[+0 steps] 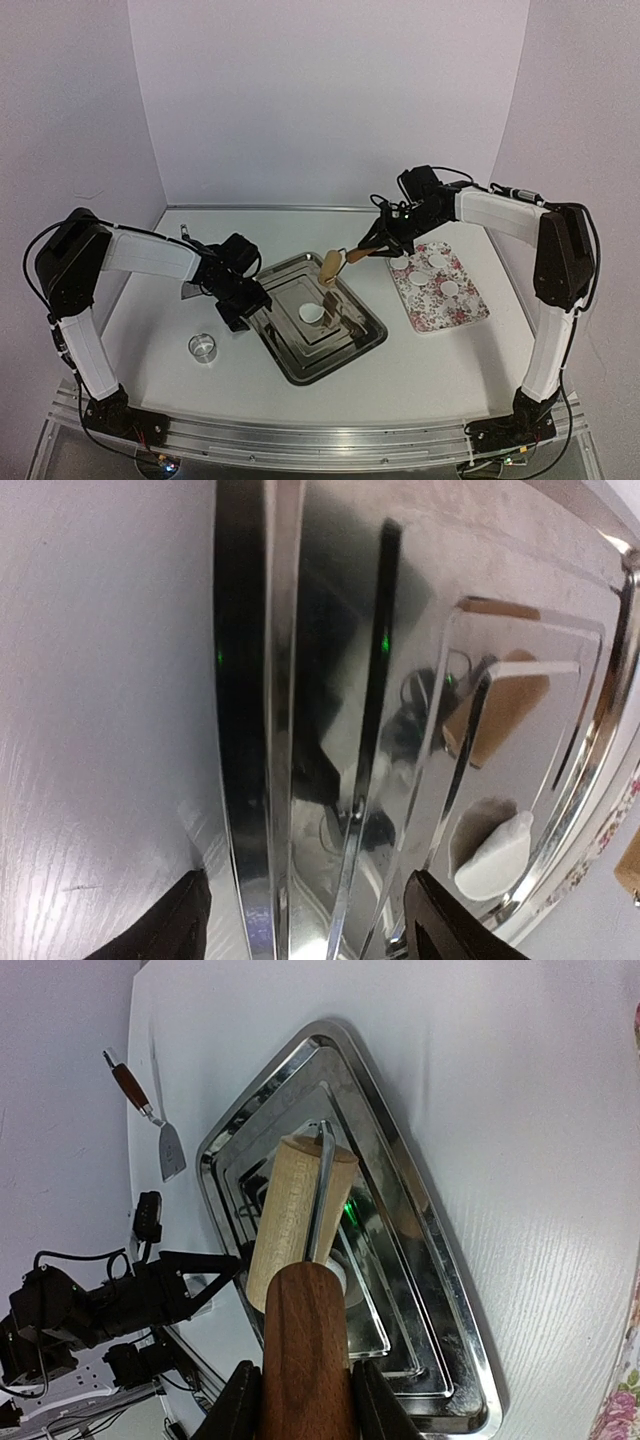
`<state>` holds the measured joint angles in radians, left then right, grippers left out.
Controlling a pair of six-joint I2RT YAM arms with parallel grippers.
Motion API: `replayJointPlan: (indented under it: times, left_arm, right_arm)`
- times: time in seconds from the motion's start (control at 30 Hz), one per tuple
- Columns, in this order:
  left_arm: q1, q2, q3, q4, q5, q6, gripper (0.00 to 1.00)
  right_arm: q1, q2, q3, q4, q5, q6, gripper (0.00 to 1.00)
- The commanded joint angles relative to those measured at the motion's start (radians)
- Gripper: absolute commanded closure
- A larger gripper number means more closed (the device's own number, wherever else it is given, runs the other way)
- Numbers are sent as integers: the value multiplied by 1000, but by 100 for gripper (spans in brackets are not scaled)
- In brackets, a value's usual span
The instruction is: Roll out the dumpling wrappers from the dough
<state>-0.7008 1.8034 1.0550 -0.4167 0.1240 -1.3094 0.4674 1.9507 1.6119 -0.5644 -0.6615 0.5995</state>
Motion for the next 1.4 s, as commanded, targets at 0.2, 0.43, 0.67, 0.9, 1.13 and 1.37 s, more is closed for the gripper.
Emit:
replayJointPlan:
  times: [0.2,0.43,0.67,0.9,1.13,1.37]
  left_arm:
    - [76,-81,226,-230,-38,455,18]
    - [160,102,463,-314,-57,948,18]
    - [181,264,608,-307,24,1229,19]
    - [186,328,605,-275,4,1333,19]
    - [207,347,560,-227,-22,1372,25]
    - [230,347,522,-189,10,1400,36]
  right_arm:
    - [37,-65,-43,54,-89,-41,100]
    - [57,-59,-51,54,-86,0,100]
    - [136,-29,-69,54,-22,15,100]
    - [188,-35,-129,63,67,55,100]
    - [222,-3,-118,67,159,79,100]
    - [243,-14,-152,52,255,145,100]
